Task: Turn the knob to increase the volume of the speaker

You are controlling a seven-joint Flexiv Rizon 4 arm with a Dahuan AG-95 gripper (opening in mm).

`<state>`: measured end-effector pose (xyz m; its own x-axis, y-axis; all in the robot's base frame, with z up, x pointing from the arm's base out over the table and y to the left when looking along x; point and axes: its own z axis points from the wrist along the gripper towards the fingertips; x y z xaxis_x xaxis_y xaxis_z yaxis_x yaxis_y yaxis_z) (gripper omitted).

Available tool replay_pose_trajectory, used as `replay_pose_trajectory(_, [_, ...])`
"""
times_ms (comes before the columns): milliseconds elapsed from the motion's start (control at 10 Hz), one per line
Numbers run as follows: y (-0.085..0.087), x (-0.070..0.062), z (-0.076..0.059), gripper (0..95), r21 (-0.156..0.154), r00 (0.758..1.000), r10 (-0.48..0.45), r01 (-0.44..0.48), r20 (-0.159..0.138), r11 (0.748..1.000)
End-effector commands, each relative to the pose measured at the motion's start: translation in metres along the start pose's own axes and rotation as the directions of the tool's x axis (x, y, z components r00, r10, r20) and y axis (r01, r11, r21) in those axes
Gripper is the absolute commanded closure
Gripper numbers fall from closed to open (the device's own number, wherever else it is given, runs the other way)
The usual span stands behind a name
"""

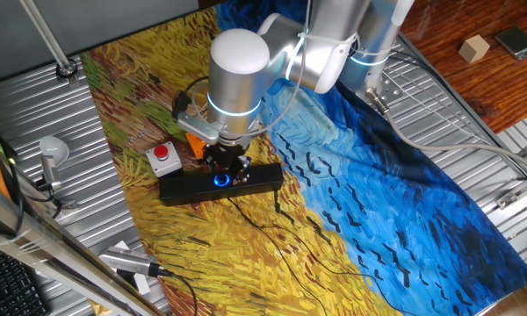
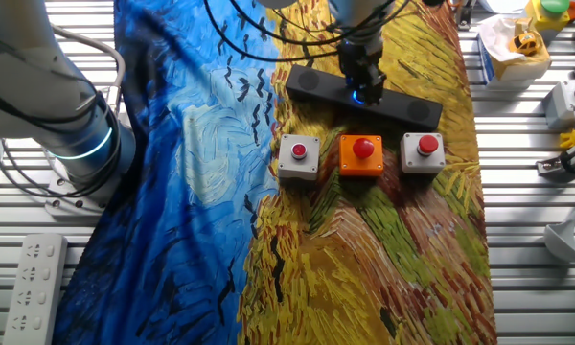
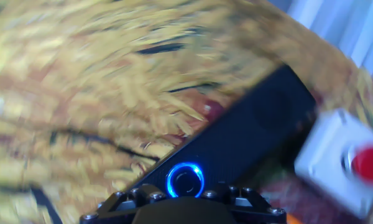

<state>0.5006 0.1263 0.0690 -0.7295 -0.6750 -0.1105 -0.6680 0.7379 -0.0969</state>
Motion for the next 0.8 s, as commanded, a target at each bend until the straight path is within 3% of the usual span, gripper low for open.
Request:
replay_pose_trajectory(100, [-0.0036, 0.0025, -0.0032, 38.0, 0.013, 0.393, -0.919, 0.919, 0.035, 0.393])
replay_pose_trajectory(500, [-0.0092, 0.005, -0.0048, 38.0, 0.01, 0.376, -0.925, 0.926, 0.046, 0.377])
replay_pose_trajectory(600, [-0.0096, 0.0047, -0.0035, 38.0, 0.005, 0.398, -0.916, 0.917, 0.056, 0.399])
replay_pose_trajectory(800, [-0.0095, 0.0045, -0.0034, 38.0, -0.002, 0.408, -0.911, 0.913, 0.062, 0.409])
